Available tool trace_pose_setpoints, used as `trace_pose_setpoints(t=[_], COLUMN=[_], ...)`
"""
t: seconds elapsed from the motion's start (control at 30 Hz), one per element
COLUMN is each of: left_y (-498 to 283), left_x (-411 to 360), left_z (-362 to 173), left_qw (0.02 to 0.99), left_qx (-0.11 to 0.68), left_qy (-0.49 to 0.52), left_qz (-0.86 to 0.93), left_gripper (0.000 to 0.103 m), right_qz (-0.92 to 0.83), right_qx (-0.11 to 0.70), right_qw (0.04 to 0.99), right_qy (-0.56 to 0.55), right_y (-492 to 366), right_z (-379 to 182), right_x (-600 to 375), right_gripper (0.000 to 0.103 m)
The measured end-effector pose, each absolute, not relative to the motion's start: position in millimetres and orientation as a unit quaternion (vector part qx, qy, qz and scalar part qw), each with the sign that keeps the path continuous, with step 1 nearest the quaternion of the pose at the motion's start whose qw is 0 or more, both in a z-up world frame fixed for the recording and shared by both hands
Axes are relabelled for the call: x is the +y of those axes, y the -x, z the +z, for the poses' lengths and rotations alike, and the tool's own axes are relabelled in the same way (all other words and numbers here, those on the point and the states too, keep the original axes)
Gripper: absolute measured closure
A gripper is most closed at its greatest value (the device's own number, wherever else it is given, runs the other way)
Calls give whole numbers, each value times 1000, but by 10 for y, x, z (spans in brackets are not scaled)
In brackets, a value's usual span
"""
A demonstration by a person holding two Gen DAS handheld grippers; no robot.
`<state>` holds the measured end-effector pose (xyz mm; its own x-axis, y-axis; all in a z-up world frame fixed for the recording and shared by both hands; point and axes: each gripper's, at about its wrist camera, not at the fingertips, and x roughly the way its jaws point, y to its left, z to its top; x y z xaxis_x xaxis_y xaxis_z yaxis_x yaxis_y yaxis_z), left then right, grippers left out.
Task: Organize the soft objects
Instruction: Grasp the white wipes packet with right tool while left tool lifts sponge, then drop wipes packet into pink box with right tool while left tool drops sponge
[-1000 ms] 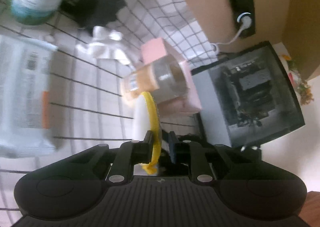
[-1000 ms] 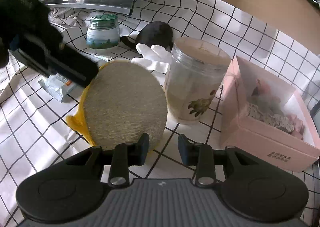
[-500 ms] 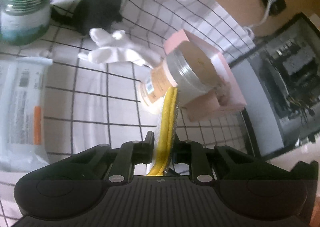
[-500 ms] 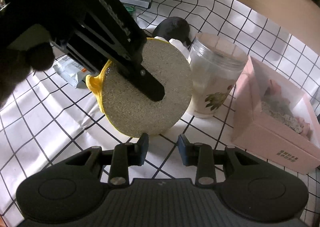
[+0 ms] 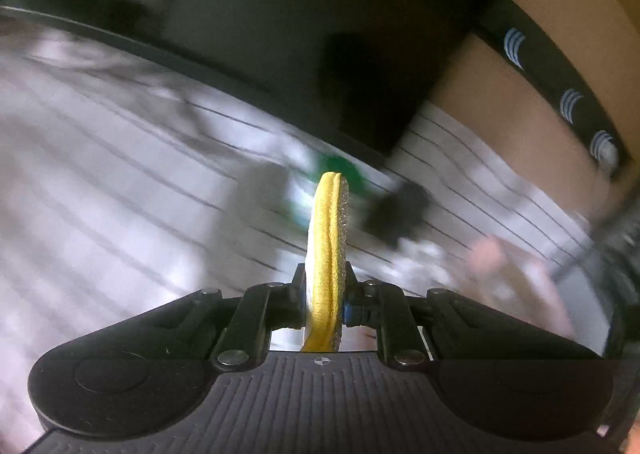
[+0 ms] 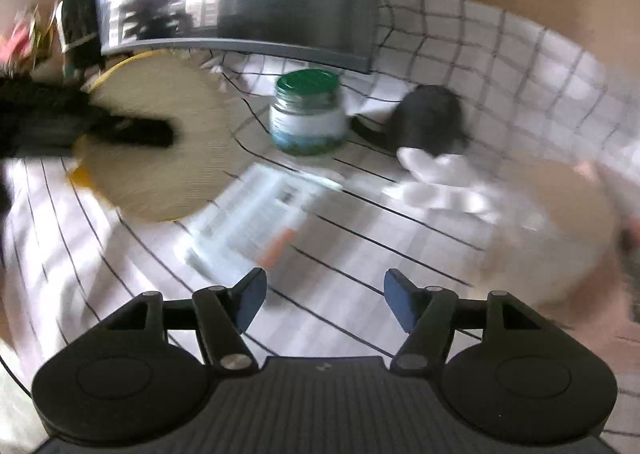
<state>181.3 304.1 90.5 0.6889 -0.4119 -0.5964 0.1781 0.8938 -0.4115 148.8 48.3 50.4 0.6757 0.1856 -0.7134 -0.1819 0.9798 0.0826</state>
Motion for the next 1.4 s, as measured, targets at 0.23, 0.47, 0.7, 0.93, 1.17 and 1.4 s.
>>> trace_pose_setpoints(t=[0.23, 0.47, 0.7, 0.93, 1.17, 1.4], left_y=[-1676, -1581, -1506, -1467, -1470, -1564], left_x=[3581, 3757, 3808, 3815, 3779, 3656], left_z=[786, 692, 684, 681, 646, 740], left_qw=[909, 913, 911, 908, 904, 908], left_qx=[360, 379, 386, 393, 399, 395], left_qy=[189, 145, 141, 142, 144, 130], left_qz=[-91, -37, -35, -36, -42, -55], left_gripper=[85, 85, 85, 85, 85, 85], right_qz=[67, 53, 32, 49, 108, 162], right_qx=[423, 452, 449, 442, 446, 416], right_qw=[898, 882, 891, 896, 888, 895], right_qy=[-97, -121, -54, 5, 23, 28], right_y=[-2080, -2303, -2470, -2504, -2359, -2015], right_z=[367, 225, 167, 126, 177, 455], right_x=[737, 958, 1218, 1288, 1223, 1225], right_gripper=[37, 23, 17, 17, 22, 24])
